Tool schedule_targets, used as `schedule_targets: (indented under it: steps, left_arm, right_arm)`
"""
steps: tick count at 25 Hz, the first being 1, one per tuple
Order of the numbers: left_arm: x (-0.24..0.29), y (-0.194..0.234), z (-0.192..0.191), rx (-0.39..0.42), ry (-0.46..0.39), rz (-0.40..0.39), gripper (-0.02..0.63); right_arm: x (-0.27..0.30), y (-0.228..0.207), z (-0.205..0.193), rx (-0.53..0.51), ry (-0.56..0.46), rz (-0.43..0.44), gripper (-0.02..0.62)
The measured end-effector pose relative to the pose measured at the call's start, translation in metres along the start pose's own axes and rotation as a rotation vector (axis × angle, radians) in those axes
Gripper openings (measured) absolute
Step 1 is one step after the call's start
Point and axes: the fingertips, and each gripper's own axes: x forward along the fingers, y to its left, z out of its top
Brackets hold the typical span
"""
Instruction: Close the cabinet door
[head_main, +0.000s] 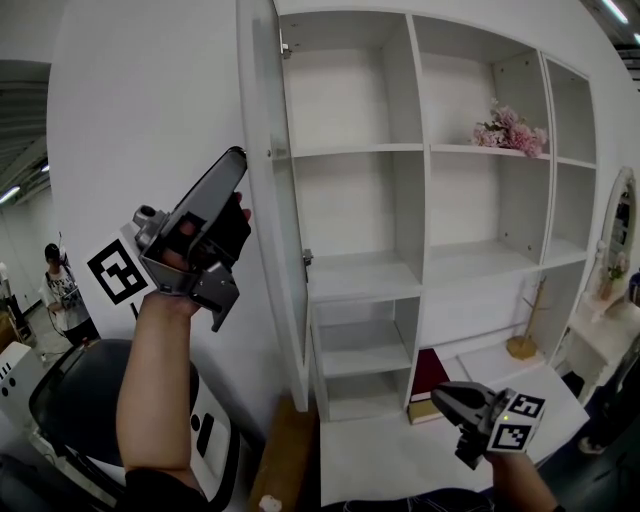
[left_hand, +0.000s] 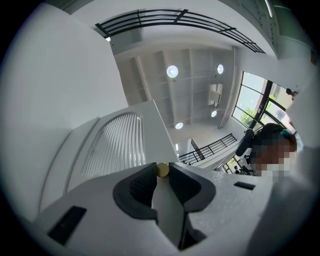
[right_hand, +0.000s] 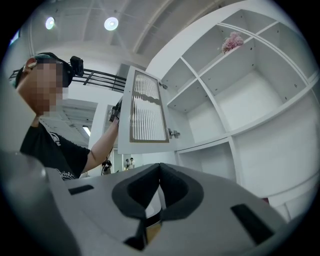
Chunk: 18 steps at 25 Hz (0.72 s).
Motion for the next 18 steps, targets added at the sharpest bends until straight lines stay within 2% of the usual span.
schedule_targets:
  steps: [12, 18]
  left_arm:
    - [0.020, -0.017, -0.005, 0.131, 0.037, 0.054, 0.080]
    - [0.056, -0.017, -0.039, 0.278, 0.105, 0.110, 0.080]
  right_arm:
    - [0.012, -0.011, 0.022, -0.004, -0.011, 0.059, 0.005]
    - [-0.001, -0.044, 0.020, 0.020, -0.013, 0.084, 0.005]
